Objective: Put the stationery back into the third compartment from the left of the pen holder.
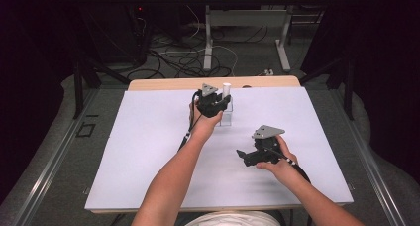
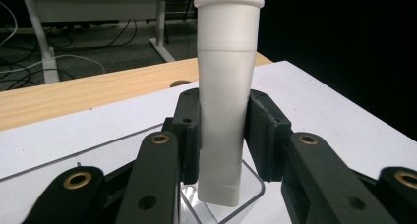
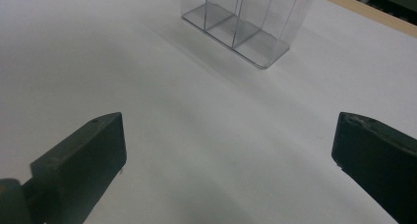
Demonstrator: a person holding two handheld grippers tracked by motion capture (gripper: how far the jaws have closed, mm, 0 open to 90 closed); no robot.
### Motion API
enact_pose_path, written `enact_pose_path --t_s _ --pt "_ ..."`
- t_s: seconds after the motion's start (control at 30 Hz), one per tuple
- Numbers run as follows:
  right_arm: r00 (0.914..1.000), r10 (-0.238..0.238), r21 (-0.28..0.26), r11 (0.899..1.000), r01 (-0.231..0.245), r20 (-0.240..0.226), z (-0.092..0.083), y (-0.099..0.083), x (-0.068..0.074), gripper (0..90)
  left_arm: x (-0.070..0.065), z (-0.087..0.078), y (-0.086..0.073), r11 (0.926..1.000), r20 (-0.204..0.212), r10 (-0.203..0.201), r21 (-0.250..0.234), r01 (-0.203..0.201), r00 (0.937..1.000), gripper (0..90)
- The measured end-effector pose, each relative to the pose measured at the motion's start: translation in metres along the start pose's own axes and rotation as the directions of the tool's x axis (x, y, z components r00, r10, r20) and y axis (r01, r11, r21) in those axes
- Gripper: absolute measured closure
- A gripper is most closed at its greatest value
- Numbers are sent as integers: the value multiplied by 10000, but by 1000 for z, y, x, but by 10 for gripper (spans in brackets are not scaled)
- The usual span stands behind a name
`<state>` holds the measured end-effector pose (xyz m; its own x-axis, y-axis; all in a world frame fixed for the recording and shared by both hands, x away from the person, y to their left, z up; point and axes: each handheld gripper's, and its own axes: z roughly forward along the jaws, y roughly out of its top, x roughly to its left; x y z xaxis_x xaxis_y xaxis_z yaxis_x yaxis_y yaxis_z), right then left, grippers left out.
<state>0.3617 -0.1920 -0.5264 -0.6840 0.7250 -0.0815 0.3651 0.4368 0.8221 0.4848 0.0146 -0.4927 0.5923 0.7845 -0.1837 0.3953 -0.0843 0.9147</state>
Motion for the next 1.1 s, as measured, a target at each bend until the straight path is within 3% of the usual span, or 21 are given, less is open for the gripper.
enact_pose_path --t_s 0.87,0.97,1.03,1.1 --pt "9996 -61 221 9997 67 -275 4 -2 3 5 1 8 -17 9983 -114 9 583 -3 9999 690" --pt "9996 -42 235 9997 49 -289 4 -2 3 5 -2 6 -16 9990 -109 78 438 -73 9999 599" --pt "9996 -85 190 9998 90 -272 4 -2 3 5 -4 3 -14 9993 -215 221 318 -214 9995 476" --pt "9997 -60 180 9998 64 -244 4 -2 3 5 -6 -2 -11 9990 -138 250 373 -245 9996 457"
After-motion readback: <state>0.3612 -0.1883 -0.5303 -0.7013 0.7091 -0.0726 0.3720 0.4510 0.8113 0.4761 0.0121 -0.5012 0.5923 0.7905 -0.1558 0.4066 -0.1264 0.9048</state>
